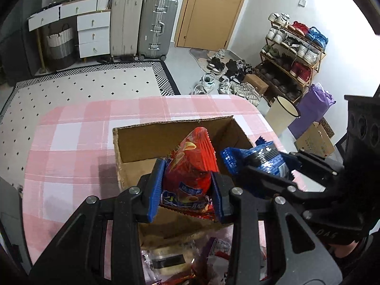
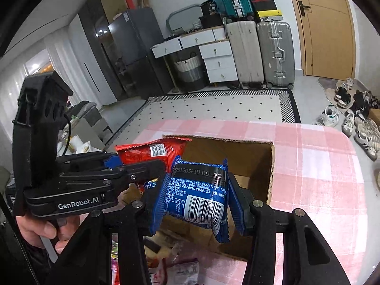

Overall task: Organize snacks
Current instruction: 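Carry the red bag into the box with the left tool while the right carries the blue pack, then open both tools and withdraw them from the box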

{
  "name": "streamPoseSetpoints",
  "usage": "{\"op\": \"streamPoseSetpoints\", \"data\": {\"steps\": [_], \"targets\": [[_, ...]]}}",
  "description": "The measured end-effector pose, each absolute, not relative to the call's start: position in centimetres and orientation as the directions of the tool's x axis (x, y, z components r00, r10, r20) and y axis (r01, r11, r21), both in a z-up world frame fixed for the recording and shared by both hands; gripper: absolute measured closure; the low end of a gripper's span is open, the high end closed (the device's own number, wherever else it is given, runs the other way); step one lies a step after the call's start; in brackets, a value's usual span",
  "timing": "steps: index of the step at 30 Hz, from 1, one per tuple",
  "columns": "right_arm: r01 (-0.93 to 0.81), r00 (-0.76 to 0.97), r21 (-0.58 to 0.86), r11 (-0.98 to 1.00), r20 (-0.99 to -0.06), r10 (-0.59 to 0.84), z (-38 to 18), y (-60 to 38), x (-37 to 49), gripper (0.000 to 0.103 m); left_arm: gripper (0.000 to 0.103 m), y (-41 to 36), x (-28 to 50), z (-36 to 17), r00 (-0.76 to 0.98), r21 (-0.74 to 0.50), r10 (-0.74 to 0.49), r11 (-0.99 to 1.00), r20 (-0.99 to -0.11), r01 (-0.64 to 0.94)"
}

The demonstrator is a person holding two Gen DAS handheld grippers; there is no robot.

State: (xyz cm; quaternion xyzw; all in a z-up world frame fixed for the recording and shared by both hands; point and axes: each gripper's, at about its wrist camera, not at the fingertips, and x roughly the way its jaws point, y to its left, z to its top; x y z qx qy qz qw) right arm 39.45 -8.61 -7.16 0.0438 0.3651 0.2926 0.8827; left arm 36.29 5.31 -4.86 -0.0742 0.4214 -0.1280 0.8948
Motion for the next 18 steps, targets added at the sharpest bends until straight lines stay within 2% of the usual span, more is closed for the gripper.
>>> {"op": "streamPoseSetpoints", "data": {"steps": [2, 4, 6, 8, 13, 16, 18], "targets": [[-0.472, 0.565, 0.290, 0.833, -0.625, 0.538, -7.7, -8.4, 39.9, 0.055, 0.070, 5.5, 36.8, -5.4, 0.614, -0.232, -0.263, 0.964, -0.744, 0.131], [-0.464, 0.560, 0.303, 0.833, -0.628, 0.540, -8.1, -8.5, 40.3, 0.045, 0.065, 5.6, 37.0, -5.9, 0.609, -0.239, -0.265, 0.963, -0.748, 0.126], [-0.451, 0.563, 0.312, 0.836, -0.627, 0.538, -8.3, -8.6, 40.4, 0.034, 0.043, 5.5, 36.6, -5.8, 0.610, -0.224, -0.246, 0.968, -0.754, 0.114], [-0.449, 0.576, 0.313, 0.837, -0.615, 0.539, -8.2, -9.1, 40.2, 0.033, 0.037, 5.6, 36.1, -5.5, 0.621, -0.222, -0.242, 0.969, -0.745, 0.111], [-0.436, 0.635, 0.240, 0.867, -0.601, 0.485, -6.9, -9.9, 38.2, 0.033, 0.036, 6.5, 34.3, -4.4, 0.647, -0.230, -0.236, 0.969, -0.725, 0.095], [-0.439, 0.661, 0.177, 0.881, -0.600, 0.450, -5.8, -9.5, 36.2, 0.026, 0.033, 6.7, 32.7, -3.4, 0.664, -0.229, -0.226, 0.970, -0.712, 0.085], [-0.433, 0.688, 0.129, 0.892, -0.592, 0.420, -5.1, -9.4, 35.1, 0.026, 0.032, 6.7, 31.6, -2.7, 0.677, -0.227, -0.218, 0.971, -0.703, 0.077]]}}
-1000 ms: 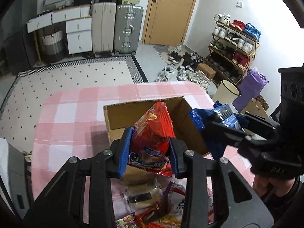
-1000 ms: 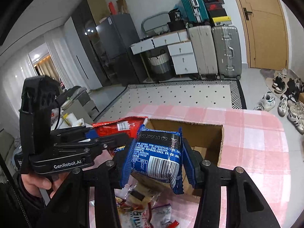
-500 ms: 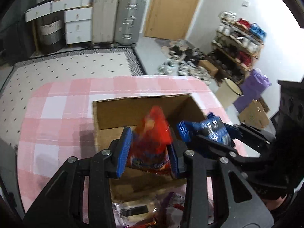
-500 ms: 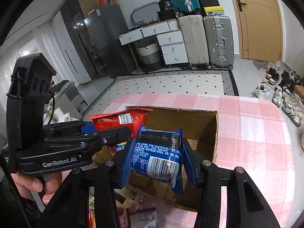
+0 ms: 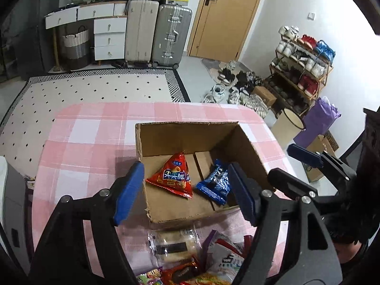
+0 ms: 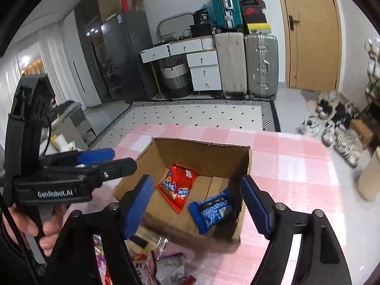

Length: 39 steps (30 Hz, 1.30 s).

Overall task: Organize snacks
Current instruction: 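Open both tools and withdraw them from the box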

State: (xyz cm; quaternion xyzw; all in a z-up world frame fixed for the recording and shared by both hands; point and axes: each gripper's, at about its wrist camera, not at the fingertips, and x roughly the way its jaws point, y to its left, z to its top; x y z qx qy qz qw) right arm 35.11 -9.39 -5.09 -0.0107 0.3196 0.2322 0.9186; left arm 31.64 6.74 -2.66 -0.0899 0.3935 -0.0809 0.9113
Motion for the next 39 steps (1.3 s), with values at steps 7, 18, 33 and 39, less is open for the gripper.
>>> {"op": "streamPoseSetpoints", "data": {"steps": [7, 18, 33, 39], "targets": [[-0.419, 0.736, 0.083, 0.904, -0.552, 0.392, -3.4, -10.0, 30.5, 0.015, 0.020, 6.3, 27.7, -0.2, 0.715, -0.194, -0.186, 0.978, -0.673, 0.073], [-0.397, 0.770, 0.072, 0.915, -0.517, 0.375, -2.4, -10.4, 25.1, 0.009, 0.002, 5.4, 21.1, 2.2, 0.774, -0.100, -0.104, 0.994, -0.625, 0.053], [-0.386, 0.798, 0.066, 0.920, -0.476, 0.369, -1.5, -11.8, 18.3, 0.002, 0.001, 4.5, 13.8, 2.9, 0.801, -0.120, -0.122, 0.991, -0.586, 0.063], [-0.366, 0.808, 0.079, 0.927, -0.468, 0.358, -1.4, -12.9, 15.3, 0.001, 0.001, 4.4, 10.8, 3.2, 0.808, -0.132, -0.131, 0.989, -0.574, 0.067]]}}
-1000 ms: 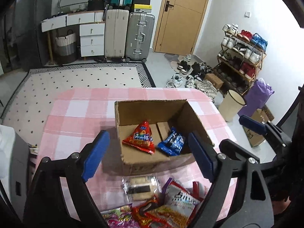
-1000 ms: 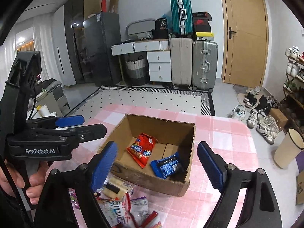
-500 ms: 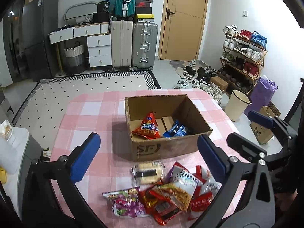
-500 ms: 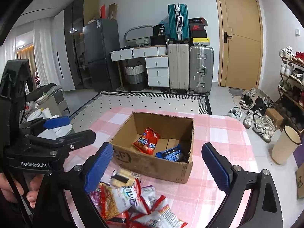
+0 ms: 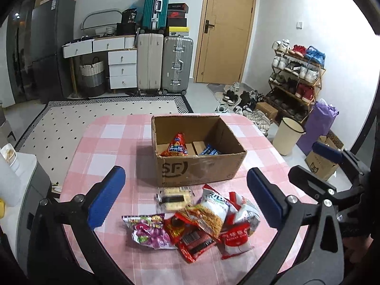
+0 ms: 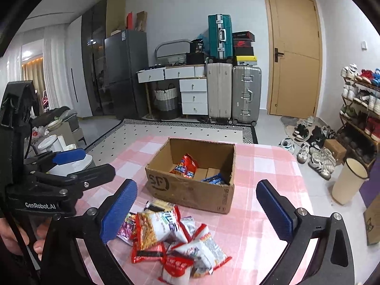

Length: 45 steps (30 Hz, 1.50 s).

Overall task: Organize snacks
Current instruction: 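Open both tools and withdraw them from the box, then lower the right tool onto the red-and-white balloon glue bag and close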

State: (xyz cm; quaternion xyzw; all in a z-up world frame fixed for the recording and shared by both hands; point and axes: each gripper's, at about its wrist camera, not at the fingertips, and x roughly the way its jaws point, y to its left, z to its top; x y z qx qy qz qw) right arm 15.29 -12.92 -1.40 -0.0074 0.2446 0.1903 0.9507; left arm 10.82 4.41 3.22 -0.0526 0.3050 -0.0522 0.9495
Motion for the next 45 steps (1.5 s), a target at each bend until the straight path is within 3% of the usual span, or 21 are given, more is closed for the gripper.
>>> {"op": "streamPoseSetpoints", "data": {"steps": [10, 27, 45], "targets": [[-0.327, 0.816, 0.107, 0.939, -0.469, 0.338, -3.1, -15.5, 10.5, 0.001, 0.001, 4.1, 5.9, 2.9, 0.821, -0.136, -0.142, 0.987, -0.553, 0.079], [-0.343, 0.809, 0.186, 0.921, -0.440, 0.390, -7.0, -16.6, 4.2, 0.001, 0.001, 3.3, 1.8, -0.8, 0.793, -0.141, -0.133, 0.988, -0.595, 0.059], [-0.381, 0.696, 0.217, 0.899, -0.573, 0.433, -13.6, -13.9, 7.1, 0.001, 0.001, 4.5, 2.9, -7.0, 0.751, -0.172, -0.129, 0.985, -0.647, 0.021]]}}
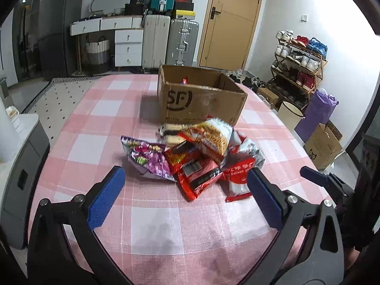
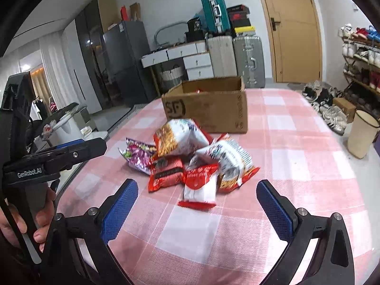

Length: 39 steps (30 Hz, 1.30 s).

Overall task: Organize snacks
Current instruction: 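Lower the right tool onto the red-and-white balloon glue bag and close, then lift the balloon glue bag with the right tool while the left grasps the purple bag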

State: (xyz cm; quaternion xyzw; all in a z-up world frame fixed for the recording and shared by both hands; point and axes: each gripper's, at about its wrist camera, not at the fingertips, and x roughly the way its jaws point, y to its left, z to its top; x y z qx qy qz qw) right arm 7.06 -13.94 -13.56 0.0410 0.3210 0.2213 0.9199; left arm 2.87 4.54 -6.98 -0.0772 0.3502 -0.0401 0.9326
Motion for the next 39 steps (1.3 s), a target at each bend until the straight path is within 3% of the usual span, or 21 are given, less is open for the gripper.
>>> {"op": "streamPoseSetpoints", "data": {"steps": [5, 8, 20, 26, 29, 30, 32, 39], "targets": [[-0.390, 0.649, 0.229, 0.892, -0.619, 0.443, -15.7, -13.0, 9.0, 0.003, 0.001, 5.6, 3.5, -9.1, 0.742, -0.190, -0.130, 0.982, -0.657, 0.004], [-0.404, 0.588, 0.255, 0.878, -0.664, 0.463, -17.4, -12.1, 10.6, 0.017, 0.001, 6.5, 4.1, -10.3, 0.731, -0.211, -0.139, 0.978, -0.668, -0.007], [-0.386, 0.533, 0.246, 0.889, -0.727, 0.433, -20.3, -10.3, 14.7, 0.022, 0.001, 8.9, 6.7, -14.4, 0.678, -0.251, -0.150, 0.967, -0.720, -0.052], [-0.388, 0.530, 0.218, 0.896, -0.742, 0.410, -20.8, -9.7, 15.2, 0.034, 0.001, 9.3, 7.8, -15.1, 0.668, -0.262, -0.158, 0.963, -0.728, -0.057], [-0.397, 0.529, 0.219, 0.891, -0.740, 0.417, -20.9, -9.7, 15.4, 0.048, 0.001, 9.5, 8.1, -15.4, 0.664, -0.264, -0.159, 0.963, -0.730, -0.060], [-0.411, 0.520, 0.223, 0.884, -0.739, 0.429, -20.9, -9.6, 15.4, 0.057, 0.001, 9.5, 7.9, -15.4, 0.662, -0.268, -0.162, 0.961, -0.732, -0.061], [-0.438, 0.508, 0.227, 0.870, -0.736, 0.448, -21.0, -9.3, 15.3, 0.063, 0.001, 9.7, 8.0, -15.6, 0.658, -0.269, -0.159, 0.961, -0.736, -0.069], [-0.447, 0.505, 0.269, 0.853, -0.712, 0.489, -20.5, -9.8, 14.9, 0.065, 0.001, 10.0, 7.2, -15.4, 0.656, -0.257, -0.142, 0.963, -0.741, -0.082]]}}
